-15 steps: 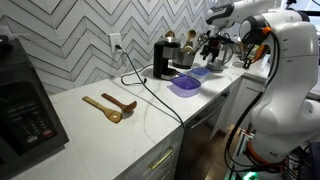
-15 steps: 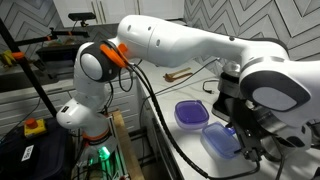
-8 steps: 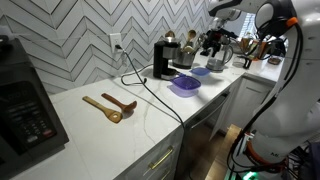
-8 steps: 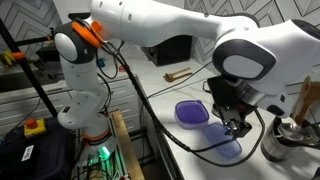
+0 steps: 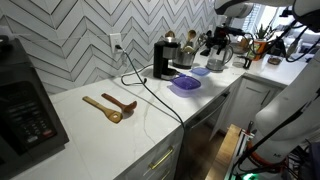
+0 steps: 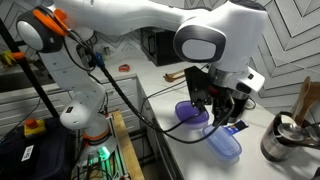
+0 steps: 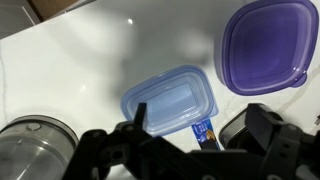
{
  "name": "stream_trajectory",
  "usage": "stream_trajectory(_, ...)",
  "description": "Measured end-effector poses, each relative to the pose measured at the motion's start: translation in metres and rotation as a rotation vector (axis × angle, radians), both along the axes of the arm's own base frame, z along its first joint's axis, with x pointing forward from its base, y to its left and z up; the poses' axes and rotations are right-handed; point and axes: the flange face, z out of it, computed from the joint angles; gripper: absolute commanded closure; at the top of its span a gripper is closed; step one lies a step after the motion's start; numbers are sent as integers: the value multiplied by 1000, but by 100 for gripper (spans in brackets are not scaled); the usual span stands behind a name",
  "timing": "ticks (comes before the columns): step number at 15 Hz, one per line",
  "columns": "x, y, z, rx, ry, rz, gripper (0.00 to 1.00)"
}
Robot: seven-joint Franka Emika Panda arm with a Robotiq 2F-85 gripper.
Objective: Cover the lunch boxes with their lids
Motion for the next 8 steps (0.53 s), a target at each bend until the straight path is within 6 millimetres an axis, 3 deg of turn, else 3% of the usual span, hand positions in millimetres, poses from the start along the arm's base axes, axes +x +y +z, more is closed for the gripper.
stream_trajectory(4,-17,25,8,-32,-19,-54,0)
stream_trajectory(8,-14,23,7,-31,-18,-53,0)
